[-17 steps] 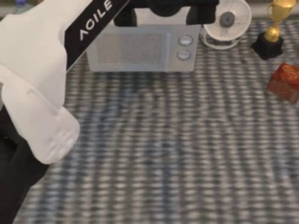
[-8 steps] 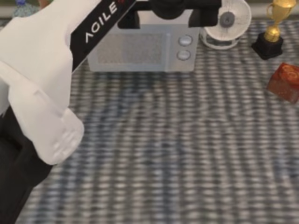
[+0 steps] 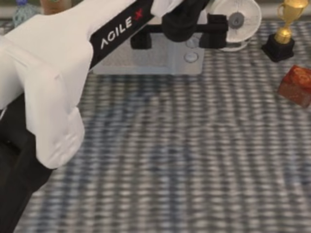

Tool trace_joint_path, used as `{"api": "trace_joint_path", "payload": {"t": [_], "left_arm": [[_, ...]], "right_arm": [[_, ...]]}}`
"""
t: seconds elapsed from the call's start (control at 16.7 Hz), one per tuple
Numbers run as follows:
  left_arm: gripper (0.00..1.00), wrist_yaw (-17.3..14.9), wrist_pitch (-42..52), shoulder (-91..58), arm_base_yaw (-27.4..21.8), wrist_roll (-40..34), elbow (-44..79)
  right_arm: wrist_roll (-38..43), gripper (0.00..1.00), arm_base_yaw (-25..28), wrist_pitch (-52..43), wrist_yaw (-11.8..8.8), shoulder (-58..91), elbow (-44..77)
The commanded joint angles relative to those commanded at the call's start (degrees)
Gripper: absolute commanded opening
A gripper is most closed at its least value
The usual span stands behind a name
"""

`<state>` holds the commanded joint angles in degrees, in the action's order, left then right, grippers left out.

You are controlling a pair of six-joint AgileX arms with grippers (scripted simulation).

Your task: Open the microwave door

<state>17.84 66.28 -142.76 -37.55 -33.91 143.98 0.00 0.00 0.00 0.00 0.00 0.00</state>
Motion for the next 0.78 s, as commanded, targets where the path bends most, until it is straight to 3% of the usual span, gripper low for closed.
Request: {"api": "trace_joint_path", "payload": {"t": [0.24, 0.78], "left_arm": [[1.0, 0.0, -0.4, -0.1, 0.1, 0.1, -0.4], [0.32, 0.0, -0.4, -0.1, 0.1, 0.1, -0.4]], "right_arm": [[0.0, 1.0, 0.0, 0.0, 0.0, 0.0, 0.0], [0.0, 1.0, 0.0, 0.0, 0.0, 0.0, 0.0]]}}
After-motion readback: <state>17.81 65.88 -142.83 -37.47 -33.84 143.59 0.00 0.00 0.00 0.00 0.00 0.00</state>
